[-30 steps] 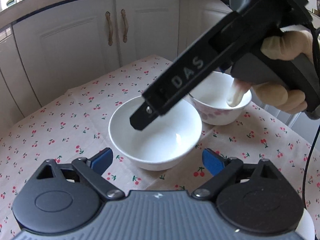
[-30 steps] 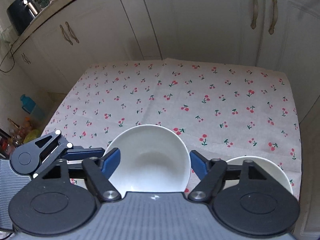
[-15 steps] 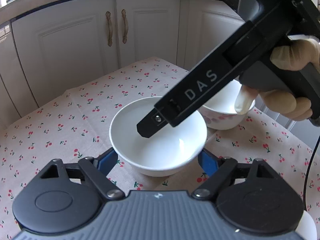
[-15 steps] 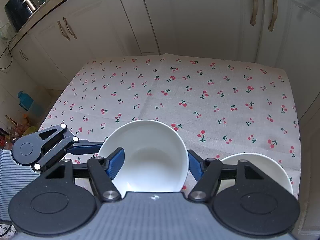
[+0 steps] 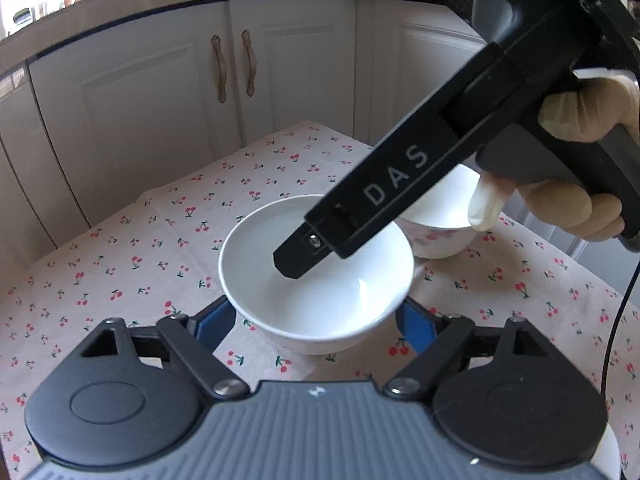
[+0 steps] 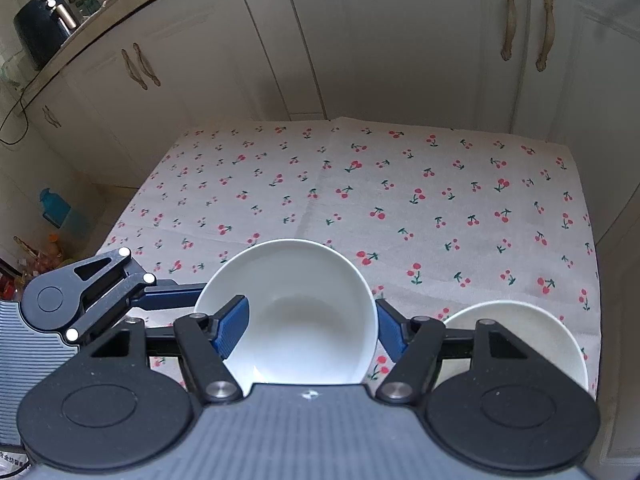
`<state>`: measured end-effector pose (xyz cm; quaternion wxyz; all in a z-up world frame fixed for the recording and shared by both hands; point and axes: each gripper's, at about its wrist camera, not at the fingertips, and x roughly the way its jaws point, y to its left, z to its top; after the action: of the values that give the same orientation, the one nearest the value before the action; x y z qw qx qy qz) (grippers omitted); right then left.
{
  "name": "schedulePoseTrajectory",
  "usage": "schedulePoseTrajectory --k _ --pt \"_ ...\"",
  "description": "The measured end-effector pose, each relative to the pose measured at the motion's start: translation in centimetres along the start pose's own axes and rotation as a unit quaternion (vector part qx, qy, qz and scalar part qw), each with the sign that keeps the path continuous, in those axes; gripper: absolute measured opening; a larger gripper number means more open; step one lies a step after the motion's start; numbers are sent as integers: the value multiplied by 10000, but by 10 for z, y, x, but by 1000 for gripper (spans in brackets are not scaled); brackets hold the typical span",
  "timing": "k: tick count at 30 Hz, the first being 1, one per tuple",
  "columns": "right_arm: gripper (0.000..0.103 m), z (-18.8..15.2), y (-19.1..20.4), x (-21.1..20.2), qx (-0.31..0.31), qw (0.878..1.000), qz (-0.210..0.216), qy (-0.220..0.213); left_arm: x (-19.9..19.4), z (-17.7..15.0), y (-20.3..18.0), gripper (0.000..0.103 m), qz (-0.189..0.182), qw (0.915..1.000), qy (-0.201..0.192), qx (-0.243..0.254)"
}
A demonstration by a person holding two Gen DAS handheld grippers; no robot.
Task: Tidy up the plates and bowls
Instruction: 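Lower the white bowl into the pink-decal bowl with the right gripper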
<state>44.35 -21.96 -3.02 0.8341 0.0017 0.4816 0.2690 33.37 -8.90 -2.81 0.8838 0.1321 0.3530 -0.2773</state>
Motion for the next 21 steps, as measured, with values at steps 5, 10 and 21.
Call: schedulePoseTrajectory --k 5,10,21 --pt "73 -9 13 -21 -37 9999 88 -61 -22 -3 -10 86 12 10000 12 49" --pt "73 -20 29 -44 -69 9998 133 -119 -45 -9 -20 86 1 10000 35 -24" --pt "73 -59 69 -90 -299 9993 122 -202 -101 -26 -53 86 39 9999 21 123"
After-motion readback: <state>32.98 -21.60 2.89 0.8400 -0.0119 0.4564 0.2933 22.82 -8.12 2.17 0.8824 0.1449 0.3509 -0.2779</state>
